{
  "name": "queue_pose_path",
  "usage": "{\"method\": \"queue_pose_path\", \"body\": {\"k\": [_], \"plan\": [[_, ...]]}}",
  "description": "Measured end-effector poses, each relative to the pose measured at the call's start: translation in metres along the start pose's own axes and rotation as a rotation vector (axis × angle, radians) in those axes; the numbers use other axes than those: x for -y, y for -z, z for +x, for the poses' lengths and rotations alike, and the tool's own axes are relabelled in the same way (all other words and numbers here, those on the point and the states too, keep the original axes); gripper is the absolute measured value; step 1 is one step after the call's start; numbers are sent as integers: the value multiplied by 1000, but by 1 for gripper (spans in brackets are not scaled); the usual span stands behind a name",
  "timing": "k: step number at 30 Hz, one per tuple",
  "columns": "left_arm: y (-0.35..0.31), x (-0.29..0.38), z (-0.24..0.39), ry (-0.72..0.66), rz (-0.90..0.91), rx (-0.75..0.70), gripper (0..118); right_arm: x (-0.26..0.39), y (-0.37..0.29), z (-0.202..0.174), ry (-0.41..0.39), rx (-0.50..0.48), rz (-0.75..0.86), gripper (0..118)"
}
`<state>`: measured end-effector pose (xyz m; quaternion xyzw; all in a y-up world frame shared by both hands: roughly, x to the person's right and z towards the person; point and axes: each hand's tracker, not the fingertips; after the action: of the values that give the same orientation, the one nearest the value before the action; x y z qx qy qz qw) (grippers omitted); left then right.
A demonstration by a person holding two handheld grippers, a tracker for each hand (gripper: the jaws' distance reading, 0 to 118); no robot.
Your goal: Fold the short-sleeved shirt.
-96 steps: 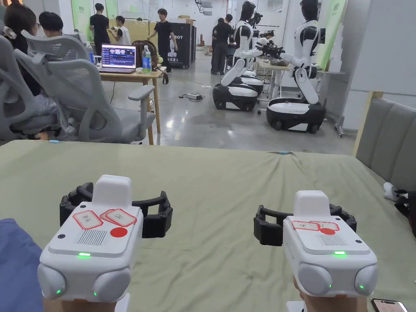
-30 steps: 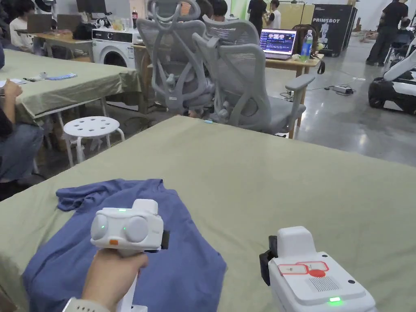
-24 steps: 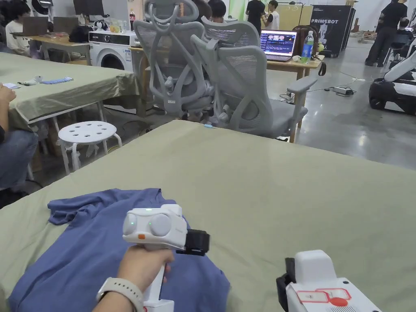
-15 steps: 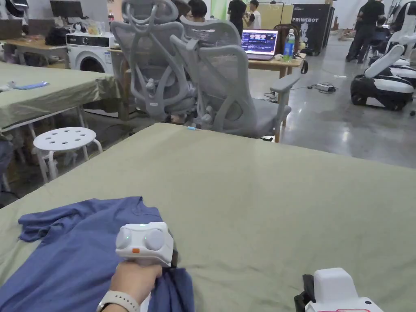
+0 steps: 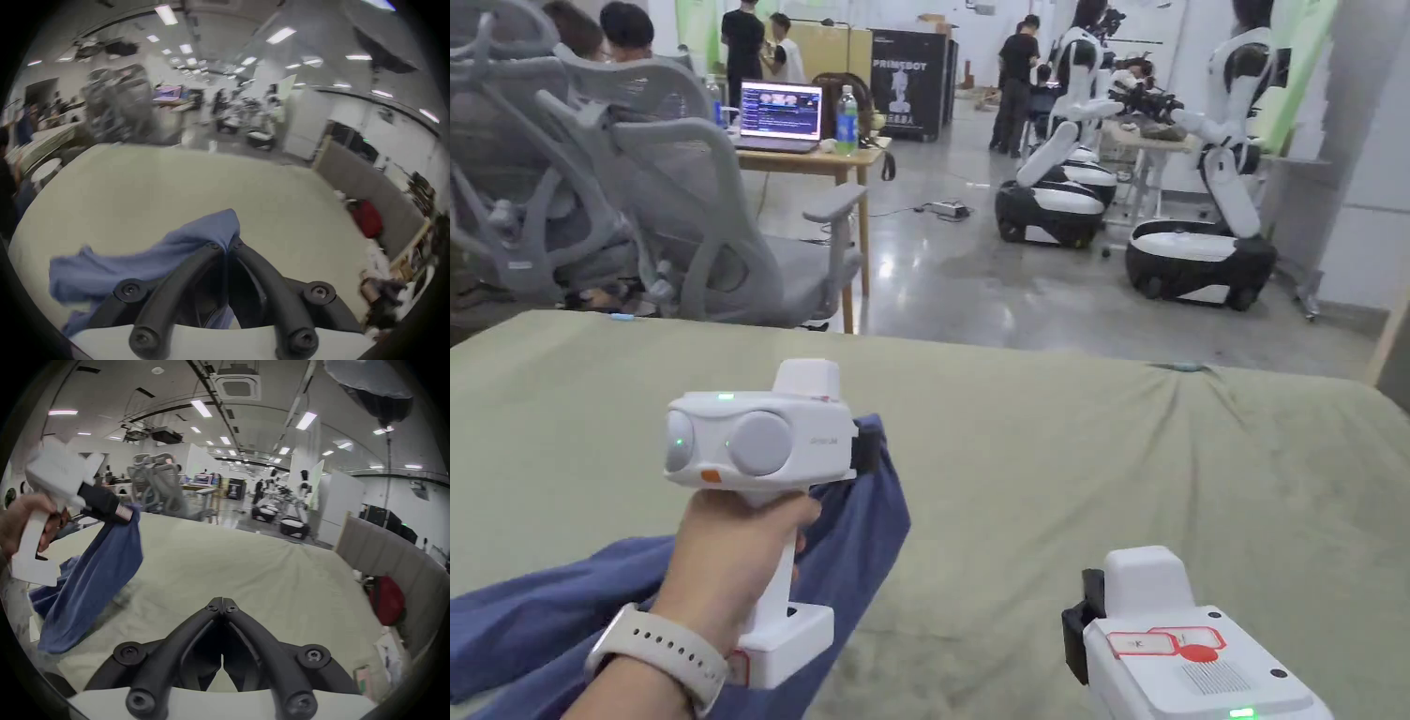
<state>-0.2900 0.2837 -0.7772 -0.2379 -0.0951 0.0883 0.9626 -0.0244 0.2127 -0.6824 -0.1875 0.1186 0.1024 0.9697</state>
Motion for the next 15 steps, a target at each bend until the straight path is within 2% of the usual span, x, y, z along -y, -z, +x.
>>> {"method": "queue_pose_path", "body": {"k": [3, 6, 10, 15], "plan": [[16, -10, 83, 51, -7, 177, 0, 7, -17, 47, 30, 82, -1, 0], [52, 8, 140, 113, -90, 251, 0, 19, -30, 88, 59, 158, -12, 0], [123, 74, 175, 171, -281, 185, 0, 37, -38, 125, 90, 209, -34, 0], [179, 152, 173, 210, -491, 56, 1, 58, -34, 145, 119, 219, -76, 0]]}}
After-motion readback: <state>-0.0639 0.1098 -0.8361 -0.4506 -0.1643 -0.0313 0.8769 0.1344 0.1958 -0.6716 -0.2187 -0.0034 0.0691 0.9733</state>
